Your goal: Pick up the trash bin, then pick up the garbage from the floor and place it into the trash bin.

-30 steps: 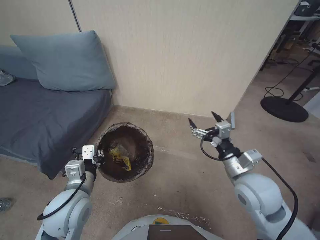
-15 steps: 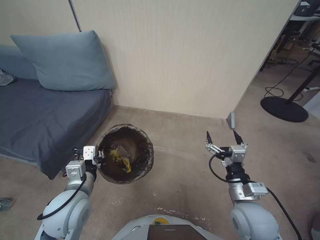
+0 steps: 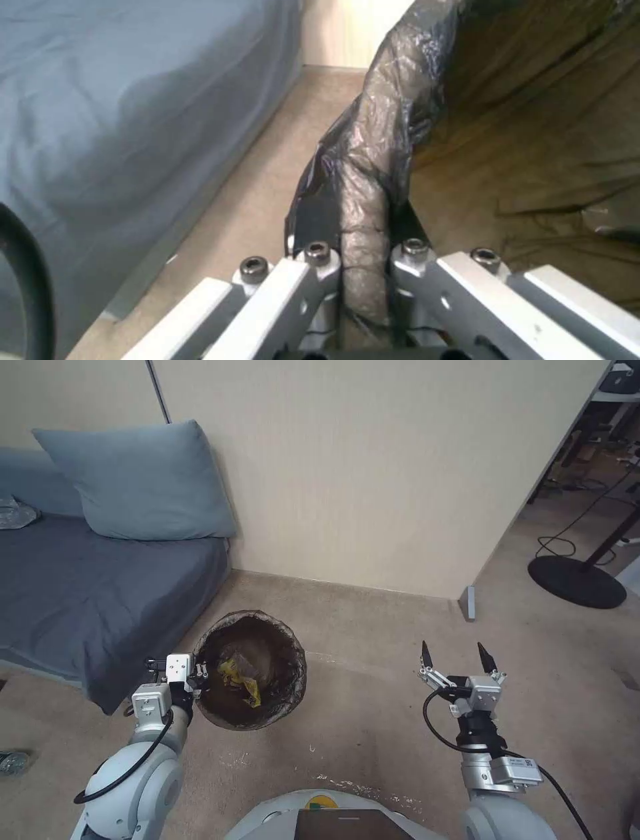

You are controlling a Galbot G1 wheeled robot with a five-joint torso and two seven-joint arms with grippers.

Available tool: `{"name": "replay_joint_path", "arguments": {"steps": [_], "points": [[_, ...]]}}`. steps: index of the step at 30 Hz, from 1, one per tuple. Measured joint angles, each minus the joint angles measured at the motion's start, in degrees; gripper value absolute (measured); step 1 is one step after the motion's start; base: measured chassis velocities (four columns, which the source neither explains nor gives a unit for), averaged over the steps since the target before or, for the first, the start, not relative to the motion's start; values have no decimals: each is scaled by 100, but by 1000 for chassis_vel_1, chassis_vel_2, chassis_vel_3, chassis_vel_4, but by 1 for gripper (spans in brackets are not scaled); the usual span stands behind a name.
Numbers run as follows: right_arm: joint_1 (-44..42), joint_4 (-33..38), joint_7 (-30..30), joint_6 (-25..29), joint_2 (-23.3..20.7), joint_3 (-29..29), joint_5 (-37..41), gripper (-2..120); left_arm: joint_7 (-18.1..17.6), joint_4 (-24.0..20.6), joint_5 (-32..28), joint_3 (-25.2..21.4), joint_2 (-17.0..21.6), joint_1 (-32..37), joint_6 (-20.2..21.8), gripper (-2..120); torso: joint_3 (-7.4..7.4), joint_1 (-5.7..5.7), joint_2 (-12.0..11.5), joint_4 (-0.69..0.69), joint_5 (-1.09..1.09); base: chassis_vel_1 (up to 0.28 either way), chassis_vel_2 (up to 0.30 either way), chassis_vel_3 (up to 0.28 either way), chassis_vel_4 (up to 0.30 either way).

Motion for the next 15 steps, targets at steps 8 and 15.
{"name": "replay_joint_path", "arguments": {"steps": [8, 15], "points": [[-44, 53, 14, 6, -14, 2, 9, 100, 15, -22, 4, -15, -16, 50, -1, 2, 0, 0, 0, 0, 0, 67, 60, 81, 65], [20, 95, 13, -118, -49, -4, 35, 100, 29, -36, 10, -10, -36, 54, -2, 2, 0, 0, 0, 1, 0, 100, 83, 99, 90]]}}
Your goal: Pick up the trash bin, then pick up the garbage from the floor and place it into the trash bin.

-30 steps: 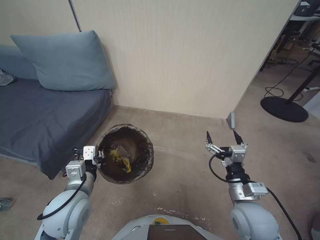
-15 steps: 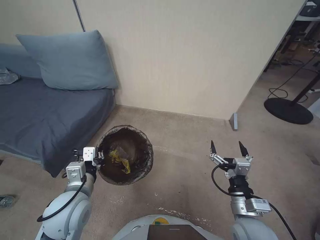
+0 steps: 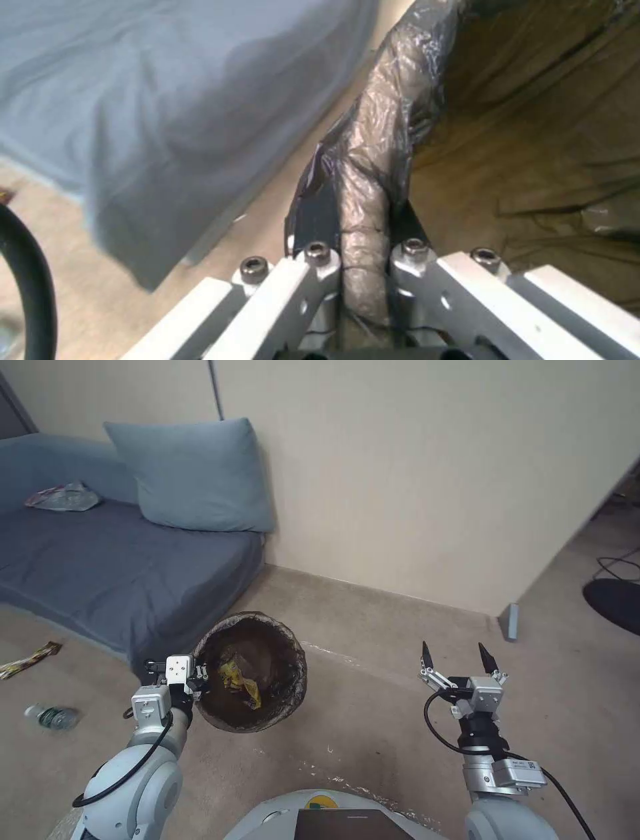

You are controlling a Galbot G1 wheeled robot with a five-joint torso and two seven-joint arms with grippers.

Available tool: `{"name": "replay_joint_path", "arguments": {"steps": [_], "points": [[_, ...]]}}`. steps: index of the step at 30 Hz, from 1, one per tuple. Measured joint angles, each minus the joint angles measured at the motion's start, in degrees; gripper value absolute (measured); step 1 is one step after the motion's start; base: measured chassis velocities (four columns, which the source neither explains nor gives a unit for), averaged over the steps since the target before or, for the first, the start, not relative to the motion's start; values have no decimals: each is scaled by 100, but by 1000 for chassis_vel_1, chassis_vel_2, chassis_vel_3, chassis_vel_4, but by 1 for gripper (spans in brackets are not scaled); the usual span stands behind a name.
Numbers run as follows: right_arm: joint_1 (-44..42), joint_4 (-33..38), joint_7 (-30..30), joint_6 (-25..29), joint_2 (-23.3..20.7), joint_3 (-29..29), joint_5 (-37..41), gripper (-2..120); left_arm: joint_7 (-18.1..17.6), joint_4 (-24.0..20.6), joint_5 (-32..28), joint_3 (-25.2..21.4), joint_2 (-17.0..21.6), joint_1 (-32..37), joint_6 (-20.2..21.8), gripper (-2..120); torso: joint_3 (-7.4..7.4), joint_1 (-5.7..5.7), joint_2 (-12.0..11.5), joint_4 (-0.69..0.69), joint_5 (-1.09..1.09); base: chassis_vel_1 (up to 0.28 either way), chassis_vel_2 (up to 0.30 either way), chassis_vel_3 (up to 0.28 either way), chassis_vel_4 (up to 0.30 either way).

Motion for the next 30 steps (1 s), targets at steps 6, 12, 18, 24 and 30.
{"name": "replay_joint_path", "arguments": {"steps": [6, 12, 18, 24, 30], "points": [[35, 8, -1, -55, -19, -11, 30, 100, 5, -23, 22, 7, -37, 23, -4, 2, 0, 0, 0, -1, 0, 89, 92, 87, 93], [69, 24, -5, -106, -33, -20, 67, 100, 11, -37, 48, -8, -48, 46, -11, 2, 0, 0, 0, 0, 0, 92, 106, 94, 110], [103, 49, -21, -216, -32, -39, 96, 100, 16, -41, 67, -11, -47, 62, -22, 2, 0, 0, 0, -1, 0, 104, 97, 91, 88], [109, 50, -25, -250, -32, -76, 102, 100, 18, -24, 70, -11, -46, 57, -36, 2, 0, 0, 0, -1, 0, 87, 96, 92, 101], [161, 49, -22, -318, -11, -107, 139, 100, 20, -10, 70, -11, -43, 51, -59, 2, 0, 0, 0, -1, 0, 88, 96, 91, 90]]}}
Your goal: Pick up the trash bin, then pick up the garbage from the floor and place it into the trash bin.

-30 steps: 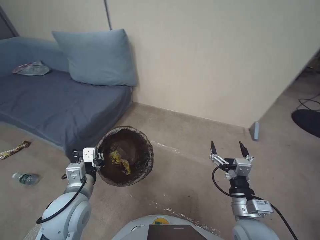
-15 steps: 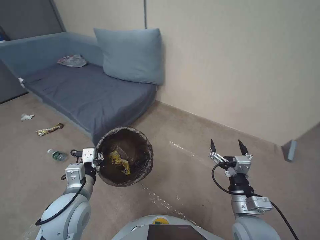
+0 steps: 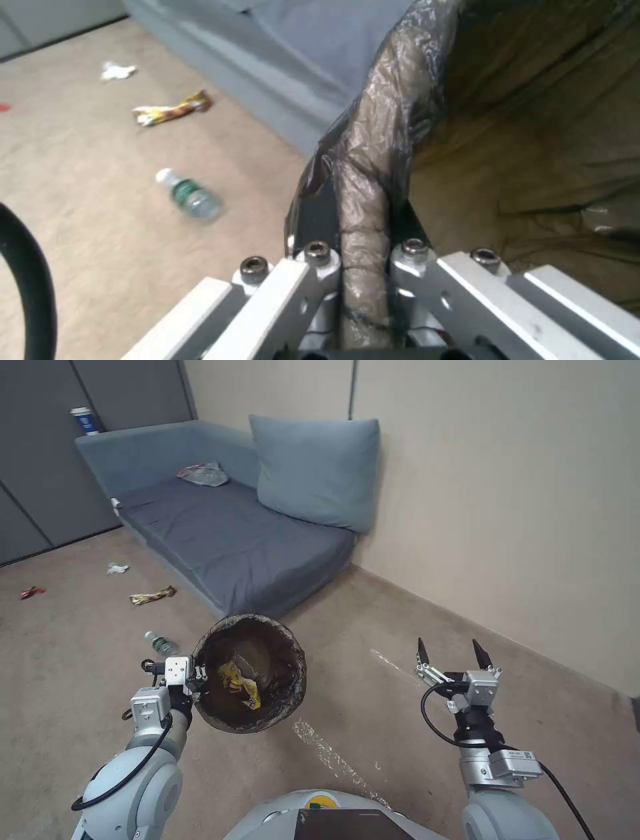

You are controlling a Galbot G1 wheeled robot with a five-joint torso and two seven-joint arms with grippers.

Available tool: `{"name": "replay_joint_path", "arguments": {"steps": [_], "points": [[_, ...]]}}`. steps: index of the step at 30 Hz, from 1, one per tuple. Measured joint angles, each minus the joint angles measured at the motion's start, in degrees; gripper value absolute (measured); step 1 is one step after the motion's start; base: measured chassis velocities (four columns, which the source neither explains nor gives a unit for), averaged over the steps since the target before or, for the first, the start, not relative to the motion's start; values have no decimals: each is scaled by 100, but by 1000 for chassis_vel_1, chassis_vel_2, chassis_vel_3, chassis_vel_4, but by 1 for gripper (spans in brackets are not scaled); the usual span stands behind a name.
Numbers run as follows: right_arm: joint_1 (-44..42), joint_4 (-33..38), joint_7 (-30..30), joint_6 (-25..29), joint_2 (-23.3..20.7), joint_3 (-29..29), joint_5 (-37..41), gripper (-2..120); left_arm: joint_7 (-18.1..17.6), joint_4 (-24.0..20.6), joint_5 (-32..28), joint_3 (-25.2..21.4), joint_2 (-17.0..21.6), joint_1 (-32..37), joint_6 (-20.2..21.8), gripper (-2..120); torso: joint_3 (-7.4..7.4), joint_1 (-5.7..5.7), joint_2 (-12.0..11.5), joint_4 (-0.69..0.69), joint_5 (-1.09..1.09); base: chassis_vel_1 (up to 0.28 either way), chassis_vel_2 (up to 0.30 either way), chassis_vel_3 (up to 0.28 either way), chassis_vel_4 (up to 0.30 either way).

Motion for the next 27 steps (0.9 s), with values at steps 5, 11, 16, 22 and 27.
{"name": "replay_joint_path", "arguments": {"steps": [5, 11, 16, 22, 27], "points": [[24, -16, 2, -24, 8, -16, 1, 100, 1, 5, 3, 0, 0, 1, -6, 2, 0, 0, 0, 1, 0, 91, 95, 94, 102], [45, -25, 16, -38, -9, -4, 14, 100, 2, 6, 44, 0, -7, 2, -8, 2, 0, 0, 0, 0, 0, 87, 88, 92, 97], [67, -32, 18, -57, -14, -4, 20, 100, 2, 6, 54, -1, -12, 3, -12, 2, 0, 0, 0, 1, 0, 89, 91, 100, 93], [84, -49, 19, -66, -14, -19, 21, 100, 3, 6, 62, -5, -21, 10, -19, 2, 0, 0, 0, 0, 0, 84, 83, 88, 77], [87, -56, 20, -71, -15, -22, 32, 100, 5, 6, 81, -4, -34, 12, -23, 2, 0, 0, 0, 0, 0, 98, 92, 80, 71]]}}
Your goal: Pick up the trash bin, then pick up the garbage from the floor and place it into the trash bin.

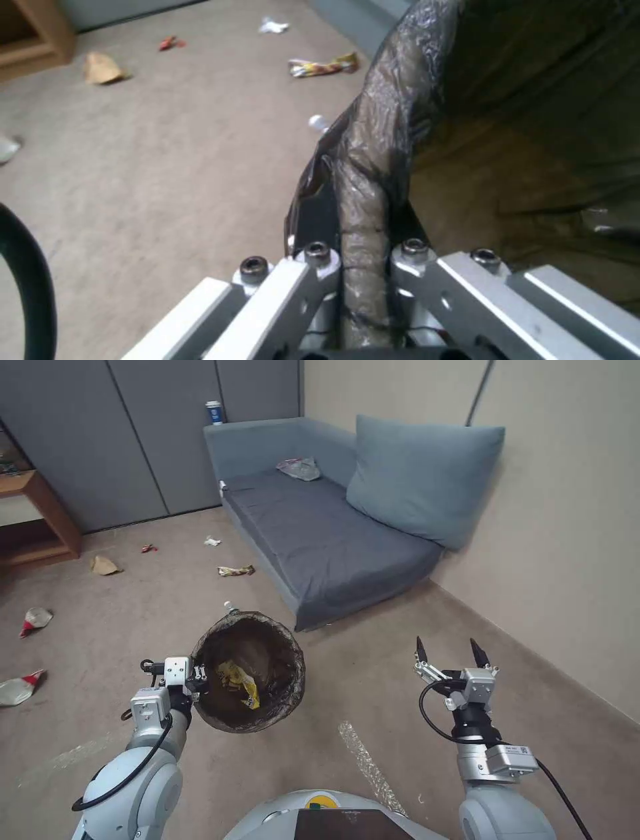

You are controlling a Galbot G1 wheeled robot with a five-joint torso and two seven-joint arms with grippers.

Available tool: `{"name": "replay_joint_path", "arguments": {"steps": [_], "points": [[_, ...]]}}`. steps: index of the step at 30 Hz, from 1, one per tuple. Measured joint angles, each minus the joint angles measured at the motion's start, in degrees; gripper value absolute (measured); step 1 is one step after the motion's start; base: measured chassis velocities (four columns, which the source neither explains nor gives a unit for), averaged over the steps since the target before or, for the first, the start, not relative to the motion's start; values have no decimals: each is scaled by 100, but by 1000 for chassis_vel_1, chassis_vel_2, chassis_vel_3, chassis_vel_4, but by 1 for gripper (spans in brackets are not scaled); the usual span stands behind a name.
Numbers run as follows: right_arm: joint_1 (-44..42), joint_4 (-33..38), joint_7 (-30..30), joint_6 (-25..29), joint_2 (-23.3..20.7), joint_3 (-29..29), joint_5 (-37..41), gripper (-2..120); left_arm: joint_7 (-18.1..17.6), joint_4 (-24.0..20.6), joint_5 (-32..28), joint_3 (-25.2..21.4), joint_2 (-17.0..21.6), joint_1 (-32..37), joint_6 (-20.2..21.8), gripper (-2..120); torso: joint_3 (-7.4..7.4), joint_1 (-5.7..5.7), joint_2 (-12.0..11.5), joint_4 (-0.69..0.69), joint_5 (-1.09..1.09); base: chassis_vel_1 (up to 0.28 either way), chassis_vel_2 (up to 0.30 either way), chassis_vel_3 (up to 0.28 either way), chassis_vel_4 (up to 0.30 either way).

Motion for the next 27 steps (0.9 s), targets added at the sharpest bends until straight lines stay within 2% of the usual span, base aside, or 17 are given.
{"name": "replay_joint_path", "arguments": {"steps": [27], "points": [[79, -35, 8, -82, -8, -12, 42, 100, 21, 18, 41, 4, -53, 2, -43, 2, 0, 0, 0, 0, 0, 83, 85, 80, 87]]}}
